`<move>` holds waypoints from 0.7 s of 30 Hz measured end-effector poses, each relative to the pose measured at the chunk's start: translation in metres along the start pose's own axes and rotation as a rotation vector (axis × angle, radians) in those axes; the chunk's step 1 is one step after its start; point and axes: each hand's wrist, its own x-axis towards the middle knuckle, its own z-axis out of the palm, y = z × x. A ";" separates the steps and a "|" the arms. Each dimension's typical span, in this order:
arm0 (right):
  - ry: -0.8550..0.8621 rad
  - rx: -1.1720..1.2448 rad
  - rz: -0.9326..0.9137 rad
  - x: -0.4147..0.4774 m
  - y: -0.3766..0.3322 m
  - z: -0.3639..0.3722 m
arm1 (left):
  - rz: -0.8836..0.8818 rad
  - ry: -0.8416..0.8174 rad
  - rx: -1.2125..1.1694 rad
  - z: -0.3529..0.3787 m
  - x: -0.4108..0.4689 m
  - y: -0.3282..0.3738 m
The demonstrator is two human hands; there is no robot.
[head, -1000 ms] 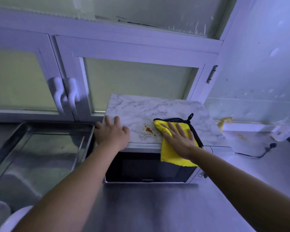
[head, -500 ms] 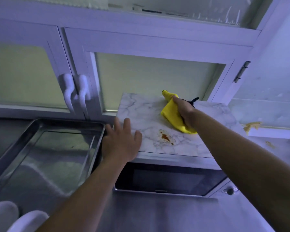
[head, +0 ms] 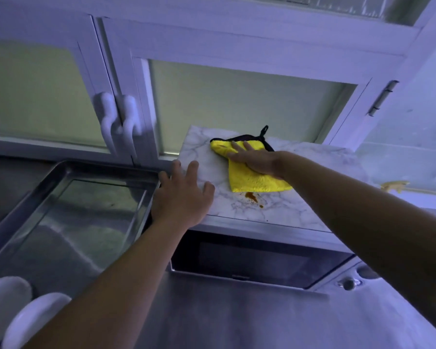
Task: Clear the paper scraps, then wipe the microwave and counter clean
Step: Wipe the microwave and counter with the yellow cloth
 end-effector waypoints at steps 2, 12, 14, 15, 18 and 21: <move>-0.023 -0.067 -0.064 -0.023 -0.001 0.014 | -0.009 -0.005 -0.016 -0.001 0.000 0.000; 0.304 -0.541 -0.165 -0.080 0.019 0.077 | 0.005 -0.048 -0.022 -0.010 -0.004 0.000; 0.293 -0.560 -0.205 -0.093 0.030 0.078 | 0.007 -0.056 -0.024 -0.010 -0.004 -0.001; 0.284 -0.577 -0.235 -0.099 0.036 0.077 | 0.006 -0.061 -0.026 -0.010 -0.004 -0.001; 0.239 -0.599 -0.299 -0.111 0.047 0.066 | 0.013 -0.067 -0.014 -0.010 -0.004 -0.001; 0.219 -0.600 -0.309 -0.108 0.047 0.060 | 0.004 -0.057 -0.003 -0.008 -0.006 -0.001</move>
